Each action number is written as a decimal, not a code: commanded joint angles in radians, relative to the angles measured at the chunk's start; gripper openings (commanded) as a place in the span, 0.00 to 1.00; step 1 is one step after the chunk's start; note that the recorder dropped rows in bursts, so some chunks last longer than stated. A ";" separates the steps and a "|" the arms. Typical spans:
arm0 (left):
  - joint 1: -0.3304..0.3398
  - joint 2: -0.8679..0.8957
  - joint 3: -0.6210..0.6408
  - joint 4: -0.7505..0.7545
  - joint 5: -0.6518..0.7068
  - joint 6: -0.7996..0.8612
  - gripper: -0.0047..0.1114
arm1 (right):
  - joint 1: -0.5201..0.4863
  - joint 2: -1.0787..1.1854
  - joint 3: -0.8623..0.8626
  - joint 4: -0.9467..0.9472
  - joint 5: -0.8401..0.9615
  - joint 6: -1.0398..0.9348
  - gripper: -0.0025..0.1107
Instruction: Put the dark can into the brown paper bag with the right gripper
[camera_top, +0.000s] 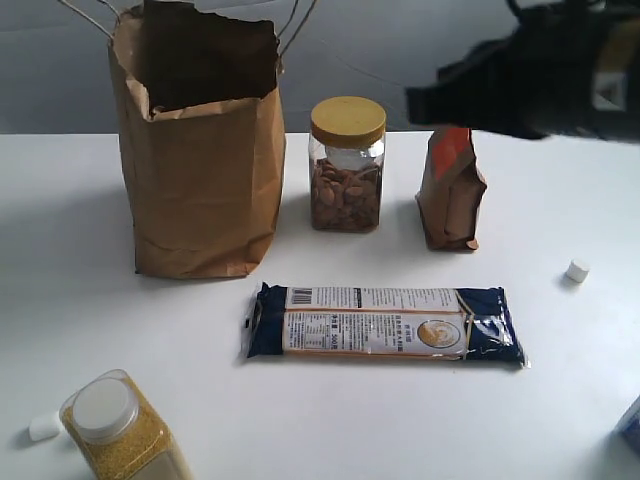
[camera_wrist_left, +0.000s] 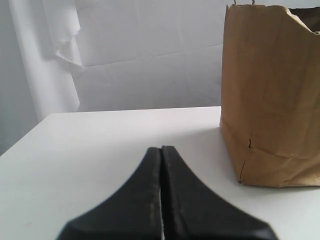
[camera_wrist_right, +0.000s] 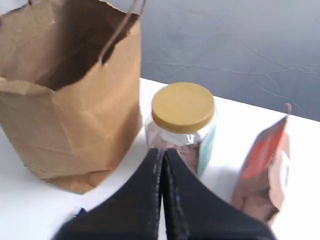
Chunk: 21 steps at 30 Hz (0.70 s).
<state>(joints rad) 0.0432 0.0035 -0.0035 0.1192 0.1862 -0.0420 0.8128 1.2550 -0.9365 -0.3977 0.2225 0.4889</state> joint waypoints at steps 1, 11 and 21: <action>-0.006 -0.003 0.004 0.004 -0.003 -0.004 0.04 | -0.126 -0.165 0.254 0.125 -0.208 -0.259 0.02; -0.006 -0.003 0.004 0.004 -0.003 -0.004 0.04 | -0.234 -0.509 0.748 0.442 -0.600 -0.592 0.02; -0.006 -0.003 0.004 0.004 -0.003 -0.004 0.04 | -0.234 -0.801 0.936 0.593 -0.572 -0.660 0.02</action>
<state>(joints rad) 0.0432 0.0035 -0.0035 0.1192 0.1862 -0.0420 0.5885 0.5158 -0.0084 0.1764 -0.3819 -0.1543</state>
